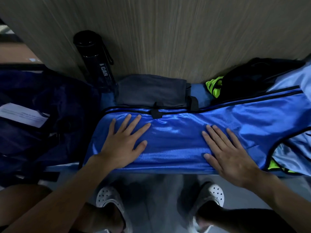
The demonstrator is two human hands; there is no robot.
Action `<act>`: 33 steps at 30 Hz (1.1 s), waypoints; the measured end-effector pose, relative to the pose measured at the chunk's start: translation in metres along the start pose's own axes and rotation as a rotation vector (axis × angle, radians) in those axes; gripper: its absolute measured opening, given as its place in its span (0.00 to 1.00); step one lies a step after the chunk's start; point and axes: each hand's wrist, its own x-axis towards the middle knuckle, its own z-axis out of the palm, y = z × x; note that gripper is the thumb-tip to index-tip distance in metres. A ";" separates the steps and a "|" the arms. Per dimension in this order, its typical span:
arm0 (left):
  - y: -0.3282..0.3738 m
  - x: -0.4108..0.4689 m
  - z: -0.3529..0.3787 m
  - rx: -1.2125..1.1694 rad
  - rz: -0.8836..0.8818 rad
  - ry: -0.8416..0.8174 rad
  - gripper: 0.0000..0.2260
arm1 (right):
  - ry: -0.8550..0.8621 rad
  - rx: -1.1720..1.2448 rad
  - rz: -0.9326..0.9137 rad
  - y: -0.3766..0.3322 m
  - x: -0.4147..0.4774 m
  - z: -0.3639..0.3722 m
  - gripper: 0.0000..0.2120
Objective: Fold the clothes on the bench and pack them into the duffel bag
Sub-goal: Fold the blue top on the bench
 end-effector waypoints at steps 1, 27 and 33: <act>-0.002 0.001 -0.002 0.000 0.001 -0.007 0.29 | -0.004 -0.010 -0.001 0.001 -0.001 -0.001 0.32; 0.175 0.098 -0.071 -0.135 0.405 0.459 0.13 | 0.659 0.192 0.512 0.075 -0.014 -0.051 0.21; 0.275 0.181 -0.120 -0.130 0.494 0.239 0.16 | 0.607 0.506 1.053 0.115 -0.031 -0.051 0.25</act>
